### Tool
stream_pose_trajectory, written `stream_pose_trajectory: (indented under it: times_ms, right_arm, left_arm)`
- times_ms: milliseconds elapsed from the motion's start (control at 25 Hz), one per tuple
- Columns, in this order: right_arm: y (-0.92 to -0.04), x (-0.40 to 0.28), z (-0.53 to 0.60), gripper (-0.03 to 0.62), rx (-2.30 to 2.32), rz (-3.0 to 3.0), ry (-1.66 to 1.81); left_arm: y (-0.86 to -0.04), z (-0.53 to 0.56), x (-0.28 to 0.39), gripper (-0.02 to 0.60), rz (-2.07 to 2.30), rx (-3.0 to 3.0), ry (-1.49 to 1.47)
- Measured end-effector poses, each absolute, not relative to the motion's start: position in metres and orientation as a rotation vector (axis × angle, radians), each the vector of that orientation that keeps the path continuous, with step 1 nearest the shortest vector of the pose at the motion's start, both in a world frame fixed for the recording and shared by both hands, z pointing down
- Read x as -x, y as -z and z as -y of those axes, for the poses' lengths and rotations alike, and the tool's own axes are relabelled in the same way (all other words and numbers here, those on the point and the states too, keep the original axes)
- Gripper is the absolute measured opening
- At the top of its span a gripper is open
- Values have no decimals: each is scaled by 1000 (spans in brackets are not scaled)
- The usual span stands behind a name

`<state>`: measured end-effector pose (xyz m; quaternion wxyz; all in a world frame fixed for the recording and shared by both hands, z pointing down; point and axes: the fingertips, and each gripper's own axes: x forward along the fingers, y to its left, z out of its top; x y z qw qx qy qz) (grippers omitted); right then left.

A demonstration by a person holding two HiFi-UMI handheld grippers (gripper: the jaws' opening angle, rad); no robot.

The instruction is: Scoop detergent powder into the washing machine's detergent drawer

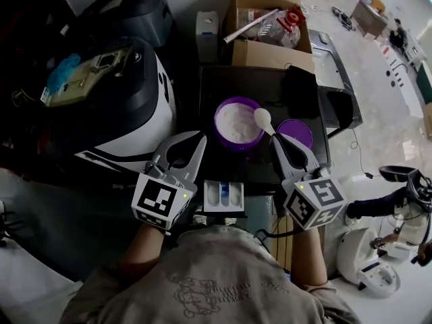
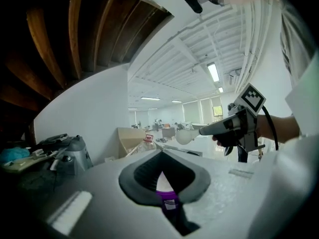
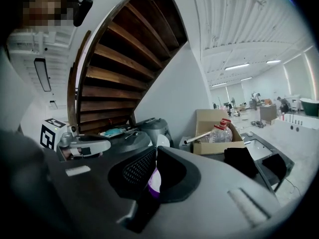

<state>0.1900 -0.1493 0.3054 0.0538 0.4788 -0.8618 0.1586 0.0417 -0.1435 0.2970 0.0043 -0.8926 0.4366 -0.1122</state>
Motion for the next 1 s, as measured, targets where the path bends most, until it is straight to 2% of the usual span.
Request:
stream_pose_trajectory:
  times_ms: [1000]
  right_arm:
    - [-441,-184,223,35,-1252,2138,-643]
  left_arm:
    - [-396,208,-32,0,-1322,2958,525]
